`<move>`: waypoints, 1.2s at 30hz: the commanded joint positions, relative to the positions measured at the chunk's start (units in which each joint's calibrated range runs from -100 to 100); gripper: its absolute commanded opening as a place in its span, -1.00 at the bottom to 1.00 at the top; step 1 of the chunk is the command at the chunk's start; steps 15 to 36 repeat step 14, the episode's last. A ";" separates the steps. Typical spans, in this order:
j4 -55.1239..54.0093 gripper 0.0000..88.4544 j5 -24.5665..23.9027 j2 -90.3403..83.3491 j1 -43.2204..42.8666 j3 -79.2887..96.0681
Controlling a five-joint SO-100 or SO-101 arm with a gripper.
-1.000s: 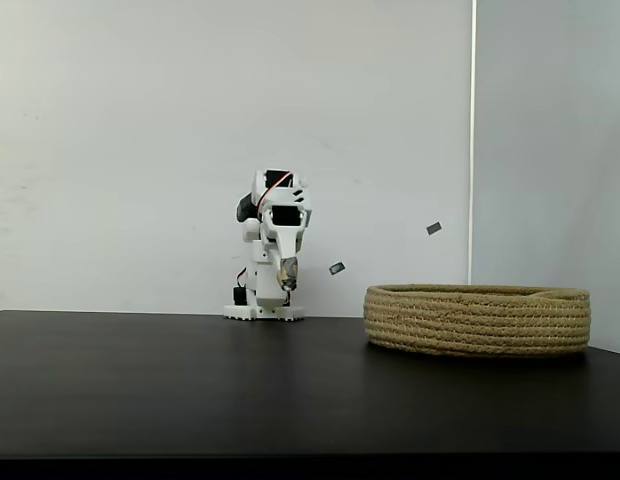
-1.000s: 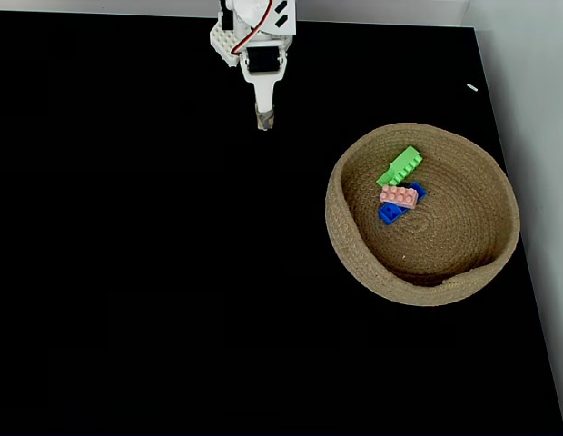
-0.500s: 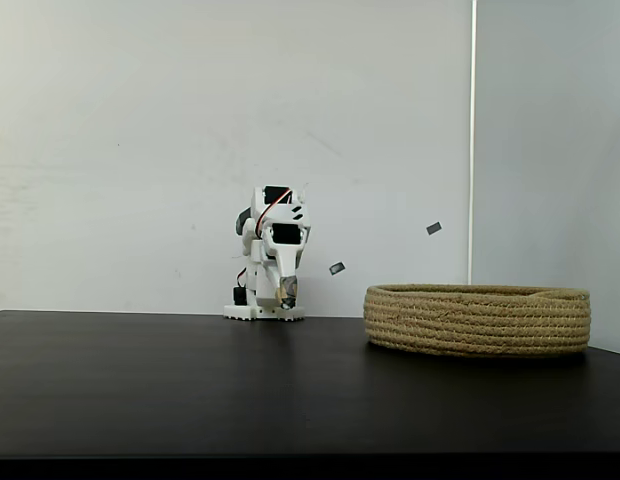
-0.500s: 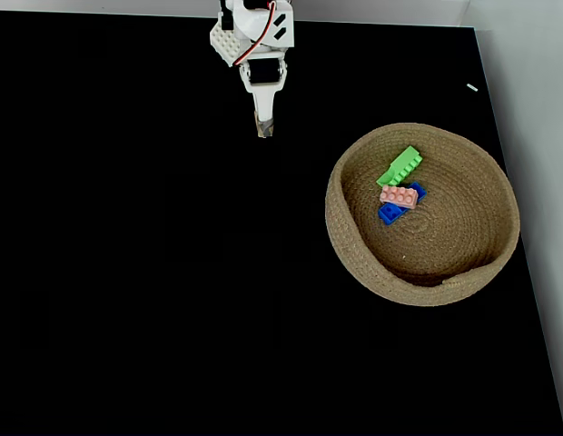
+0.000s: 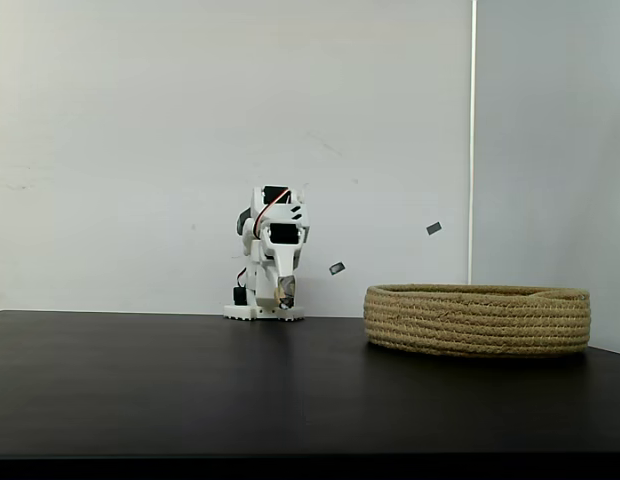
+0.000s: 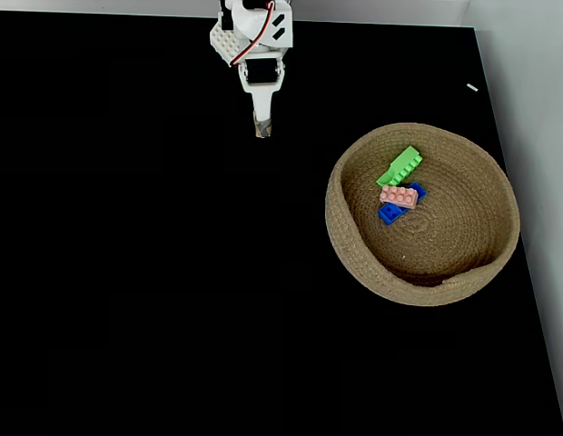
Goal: Place the lego blocks in the tray
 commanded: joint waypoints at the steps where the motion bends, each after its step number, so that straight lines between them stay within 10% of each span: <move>1: -0.59 -1.00 -0.54 -0.49 1.42 0.41; 36: -0.51 -1.00 -0.98 -0.49 2.32 0.41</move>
